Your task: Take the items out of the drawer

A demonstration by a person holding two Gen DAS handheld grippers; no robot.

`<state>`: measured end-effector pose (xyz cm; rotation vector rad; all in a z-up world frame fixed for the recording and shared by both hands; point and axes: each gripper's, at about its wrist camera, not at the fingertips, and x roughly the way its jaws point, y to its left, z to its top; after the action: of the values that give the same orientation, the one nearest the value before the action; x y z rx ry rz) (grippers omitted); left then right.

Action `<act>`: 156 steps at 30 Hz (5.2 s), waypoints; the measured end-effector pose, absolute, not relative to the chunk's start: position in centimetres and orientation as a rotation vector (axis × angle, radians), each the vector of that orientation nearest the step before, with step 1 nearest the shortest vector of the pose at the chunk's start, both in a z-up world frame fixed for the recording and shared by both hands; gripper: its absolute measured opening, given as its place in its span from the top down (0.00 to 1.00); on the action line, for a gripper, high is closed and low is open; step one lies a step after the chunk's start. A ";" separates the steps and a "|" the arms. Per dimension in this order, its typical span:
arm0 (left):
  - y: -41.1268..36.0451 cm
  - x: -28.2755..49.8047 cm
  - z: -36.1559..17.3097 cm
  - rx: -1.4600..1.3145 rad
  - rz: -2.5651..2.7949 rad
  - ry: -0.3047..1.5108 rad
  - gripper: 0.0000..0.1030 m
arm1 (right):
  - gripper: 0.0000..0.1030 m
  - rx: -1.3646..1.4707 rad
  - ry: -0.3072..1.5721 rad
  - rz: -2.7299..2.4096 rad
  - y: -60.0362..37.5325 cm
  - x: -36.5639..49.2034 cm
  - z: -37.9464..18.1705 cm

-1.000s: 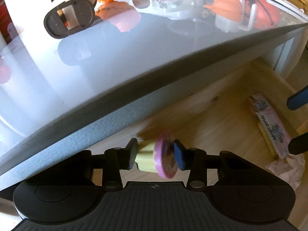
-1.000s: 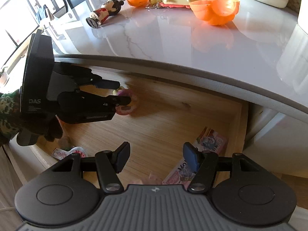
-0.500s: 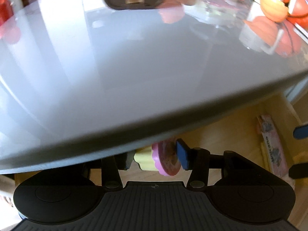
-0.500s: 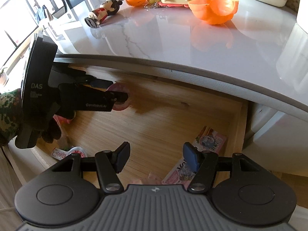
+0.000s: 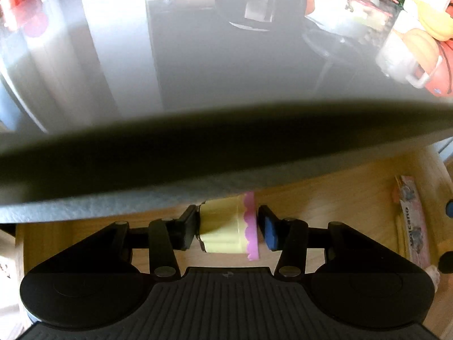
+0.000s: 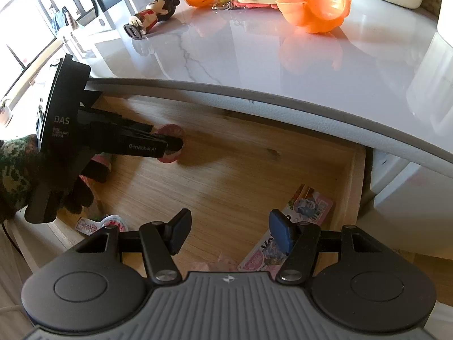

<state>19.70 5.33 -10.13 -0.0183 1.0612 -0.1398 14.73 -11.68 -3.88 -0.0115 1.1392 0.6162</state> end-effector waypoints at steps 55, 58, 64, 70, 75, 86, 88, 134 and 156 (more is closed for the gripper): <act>7.2 8.4 4.5 -0.161 -0.299 0.883 0.54 | 0.73 -0.113 1.367 0.707 -10.9 15.4 1.2; 6.9 8.7 1.8 -0.153 -0.281 0.961 0.54 | 0.72 -0.184 1.466 0.700 -9.3 15.1 -2.4; 6.4 8.5 -1.0 -0.131 -0.278 1.039 0.54 | 0.63 -0.396 1.581 0.705 -6.4 16.1 -7.1; 6.2 8.2 -2.2 -0.131 -0.287 1.075 0.54 | 0.64 -0.508 1.672 0.739 -6.1 15.6 -10.3; 6.3 7.9 -2.6 -0.126 -0.292 1.090 0.54 | 0.85 -0.502 1.597 0.774 -7.2 14.9 -8.8; 5.8 6.5 0.2 -0.117 -0.331 1.028 0.54 | 0.92 -0.233 1.324 0.770 -13.6 11.9 0.2; 6.6 6.5 2.1 -0.144 -0.341 0.962 0.54 | 0.92 -0.176 1.238 0.757 -14.6 12.0 3.2; 13.8 10.6 7.5 0.039 -0.186 0.786 0.53 | 0.53 0.021 0.852 0.723 -15.9 17.2 7.2; 11.0 9.4 -2.9 0.274 -0.331 1.373 0.62 | 0.53 -0.102 1.076 0.631 -14.5 17.1 -1.5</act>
<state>9.36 11.00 -2.93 0.2738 1.3731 -0.3312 17.05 -14.50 -1.49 -0.1023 1.0756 0.6307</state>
